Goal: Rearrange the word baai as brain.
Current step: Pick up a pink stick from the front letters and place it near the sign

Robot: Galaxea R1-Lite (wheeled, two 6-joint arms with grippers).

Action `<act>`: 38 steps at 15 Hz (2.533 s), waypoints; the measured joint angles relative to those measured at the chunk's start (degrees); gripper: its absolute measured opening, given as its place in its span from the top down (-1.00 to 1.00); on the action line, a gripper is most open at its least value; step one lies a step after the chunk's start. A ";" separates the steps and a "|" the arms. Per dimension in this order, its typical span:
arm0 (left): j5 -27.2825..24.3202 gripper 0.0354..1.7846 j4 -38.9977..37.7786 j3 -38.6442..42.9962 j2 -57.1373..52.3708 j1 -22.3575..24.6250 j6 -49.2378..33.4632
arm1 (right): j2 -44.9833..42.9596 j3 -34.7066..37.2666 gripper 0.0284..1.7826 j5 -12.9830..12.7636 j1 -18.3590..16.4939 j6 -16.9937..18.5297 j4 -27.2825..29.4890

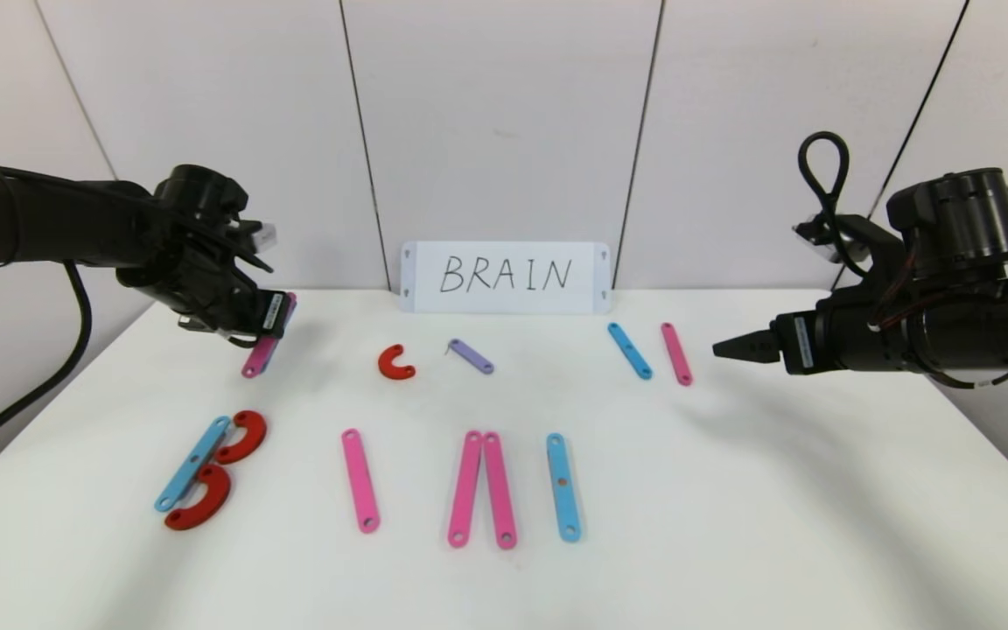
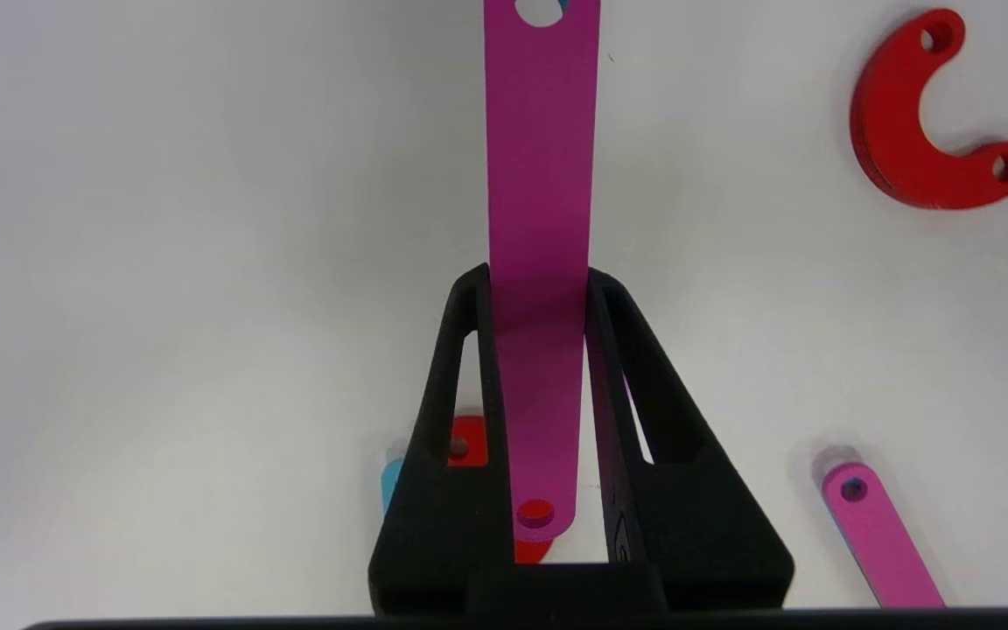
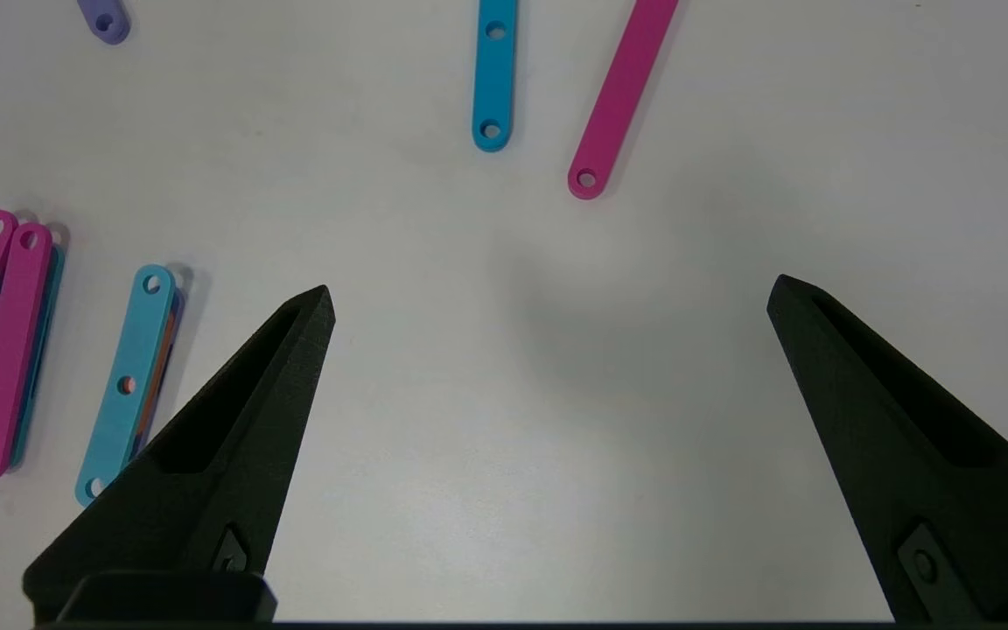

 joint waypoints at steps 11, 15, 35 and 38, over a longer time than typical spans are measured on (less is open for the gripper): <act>0.02 0.69 1.79 -14.42 14.58 3.43 -7.40 | 0.09 0.27 -0.94 -0.12 0.13 -0.18 0.00; 0.06 0.68 2.54 -15.17 15.71 3.51 -8.23 | 0.21 0.37 -0.94 -0.23 0.16 -0.23 -0.07; 2.89 -0.96 4.43 -9.09 7.61 0.49 -16.09 | 0.39 0.48 -0.94 -0.33 0.33 -0.02 -0.09; 4.57 -0.96 3.74 -1.07 1.56 -2.62 -19.72 | 0.39 0.48 -0.94 -0.34 0.27 0.06 -0.09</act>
